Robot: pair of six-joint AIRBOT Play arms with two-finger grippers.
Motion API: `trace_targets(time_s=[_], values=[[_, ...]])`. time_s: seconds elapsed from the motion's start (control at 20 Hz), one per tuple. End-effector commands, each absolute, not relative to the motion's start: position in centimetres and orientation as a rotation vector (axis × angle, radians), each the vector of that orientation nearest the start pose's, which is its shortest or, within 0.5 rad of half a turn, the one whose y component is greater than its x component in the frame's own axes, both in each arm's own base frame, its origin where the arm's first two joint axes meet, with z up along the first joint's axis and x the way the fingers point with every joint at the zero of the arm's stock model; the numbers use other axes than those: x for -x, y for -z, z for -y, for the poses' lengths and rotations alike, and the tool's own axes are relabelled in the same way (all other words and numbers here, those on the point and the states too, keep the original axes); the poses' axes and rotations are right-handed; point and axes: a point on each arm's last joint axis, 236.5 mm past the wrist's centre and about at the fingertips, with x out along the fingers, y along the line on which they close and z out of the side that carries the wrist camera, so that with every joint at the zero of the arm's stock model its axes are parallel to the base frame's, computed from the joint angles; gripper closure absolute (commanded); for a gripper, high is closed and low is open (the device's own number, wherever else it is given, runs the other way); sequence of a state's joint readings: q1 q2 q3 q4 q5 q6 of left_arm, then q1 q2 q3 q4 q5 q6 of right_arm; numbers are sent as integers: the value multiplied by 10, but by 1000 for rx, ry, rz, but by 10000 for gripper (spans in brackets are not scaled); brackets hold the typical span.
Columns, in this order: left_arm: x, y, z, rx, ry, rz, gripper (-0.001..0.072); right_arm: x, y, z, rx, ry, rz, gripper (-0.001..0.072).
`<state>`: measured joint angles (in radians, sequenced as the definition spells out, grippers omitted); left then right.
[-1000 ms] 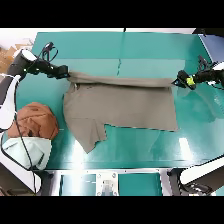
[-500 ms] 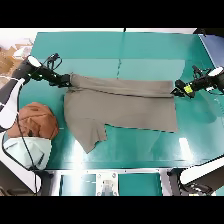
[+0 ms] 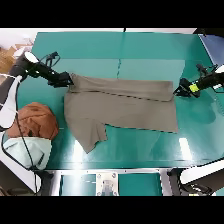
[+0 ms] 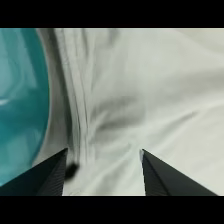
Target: Fold the shirts.
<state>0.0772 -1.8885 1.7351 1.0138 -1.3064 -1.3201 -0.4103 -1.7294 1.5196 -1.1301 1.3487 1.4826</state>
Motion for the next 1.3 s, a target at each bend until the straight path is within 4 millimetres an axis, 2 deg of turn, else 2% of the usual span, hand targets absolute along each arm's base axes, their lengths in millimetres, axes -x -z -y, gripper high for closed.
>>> trace_targets(time_s=[0.0,0.1,0.2,0.35,0.45,0.5,0.55,0.6,0.65,0.7,0.75,0.9,1.0,1.25], values=[[-457,17,70,431,445,-1516,188,-405,18,83,-625,16,-1424,493],[-427,11,64,451,450,-1597,189,-373,19,77,-618,51,-1451,502],[-395,11,53,444,411,-1645,285,-326,29,67,-632,89,-1504,502],[-335,17,54,458,383,-1676,286,-259,46,53,-716,167,-1509,501],[-295,28,60,468,349,-1652,286,-219,59,42,-792,234,-1493,502],[-275,35,64,480,326,-1632,285,-203,65,34,-830,250,-1470,502],[-259,42,67,490,306,-1608,239,-195,70,28,-865,265,-1433,500],[-244,50,69,502,279,-1586,121,-190,74,21,-905,273,-1385,496],[-233,59,70,514,252,-1566,96,-192,77,15,-946,275,-1333,454],[-224,68,71,529,233,-1553,96,-195,81,8,-989,274,-1284,380],[-220,75,76,562,224,-1543,95,-200,83,3,-1033,273,-1241,348],[-227,90,95,711,226,-1464,96,-212,94,-5,-1145,284,-1157,343],[-231,98,108,749,236,-1416,97,-218,101,-4,-1198,307,-1108,343],[-216,129,156,730,273,-1494,98,-236,111,1,-1341,359,-1020,342]])
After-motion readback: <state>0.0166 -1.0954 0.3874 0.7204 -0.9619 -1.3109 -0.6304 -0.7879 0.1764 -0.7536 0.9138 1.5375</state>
